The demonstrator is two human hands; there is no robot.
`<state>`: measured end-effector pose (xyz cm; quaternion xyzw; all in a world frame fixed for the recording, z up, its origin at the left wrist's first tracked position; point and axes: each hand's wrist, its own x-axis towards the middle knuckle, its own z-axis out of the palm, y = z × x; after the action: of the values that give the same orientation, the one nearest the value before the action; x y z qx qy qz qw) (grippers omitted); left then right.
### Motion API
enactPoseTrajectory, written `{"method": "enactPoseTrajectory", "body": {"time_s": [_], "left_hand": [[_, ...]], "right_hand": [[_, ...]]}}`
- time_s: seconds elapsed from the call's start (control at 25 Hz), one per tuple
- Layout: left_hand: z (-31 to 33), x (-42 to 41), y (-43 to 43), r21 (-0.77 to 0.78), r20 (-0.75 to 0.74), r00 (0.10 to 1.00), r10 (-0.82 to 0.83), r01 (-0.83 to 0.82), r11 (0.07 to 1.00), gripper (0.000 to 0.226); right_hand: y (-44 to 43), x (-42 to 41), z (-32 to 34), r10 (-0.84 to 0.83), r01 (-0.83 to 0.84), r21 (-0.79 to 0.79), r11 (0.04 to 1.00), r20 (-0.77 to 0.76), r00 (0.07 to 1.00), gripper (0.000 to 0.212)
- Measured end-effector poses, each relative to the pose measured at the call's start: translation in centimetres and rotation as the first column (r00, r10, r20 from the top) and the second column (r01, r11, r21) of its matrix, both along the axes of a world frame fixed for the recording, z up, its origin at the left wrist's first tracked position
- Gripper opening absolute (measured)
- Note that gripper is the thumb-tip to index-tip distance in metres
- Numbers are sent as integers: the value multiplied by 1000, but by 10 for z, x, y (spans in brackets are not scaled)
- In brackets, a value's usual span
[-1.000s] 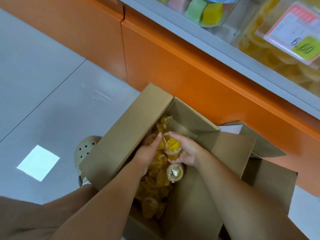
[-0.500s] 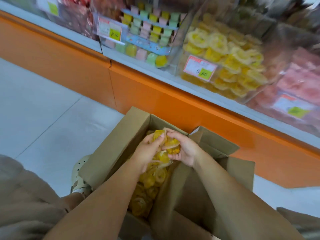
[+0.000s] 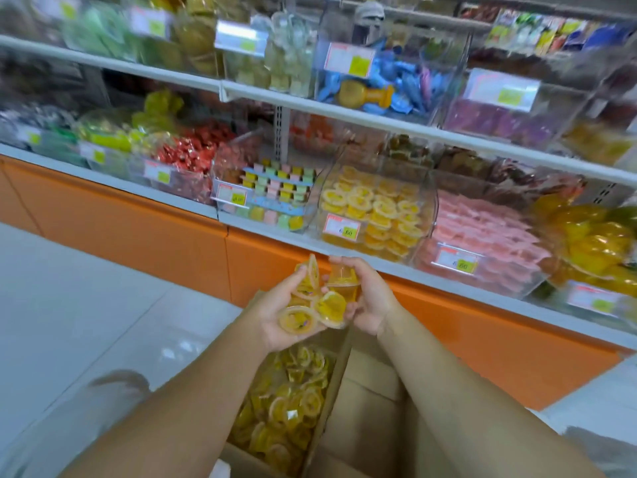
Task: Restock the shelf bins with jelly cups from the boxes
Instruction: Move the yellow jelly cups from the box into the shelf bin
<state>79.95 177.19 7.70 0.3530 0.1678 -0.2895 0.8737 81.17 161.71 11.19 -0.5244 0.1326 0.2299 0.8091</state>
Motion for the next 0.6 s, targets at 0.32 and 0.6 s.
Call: {"method": "enactPoseTrajectory", "body": {"time_s": [0.32, 0.6], "left_hand": [[35, 25, 4, -202, -4, 999, 52, -51, 978, 58], [53, 62, -33, -326, -12, 996, 87, -86, 942, 46]], "right_hand": [[8, 27, 31, -145, 138, 154, 978, 33, 989, 25], [-46, 65, 65, -85, 37, 234, 971, 198, 977, 19]]}}
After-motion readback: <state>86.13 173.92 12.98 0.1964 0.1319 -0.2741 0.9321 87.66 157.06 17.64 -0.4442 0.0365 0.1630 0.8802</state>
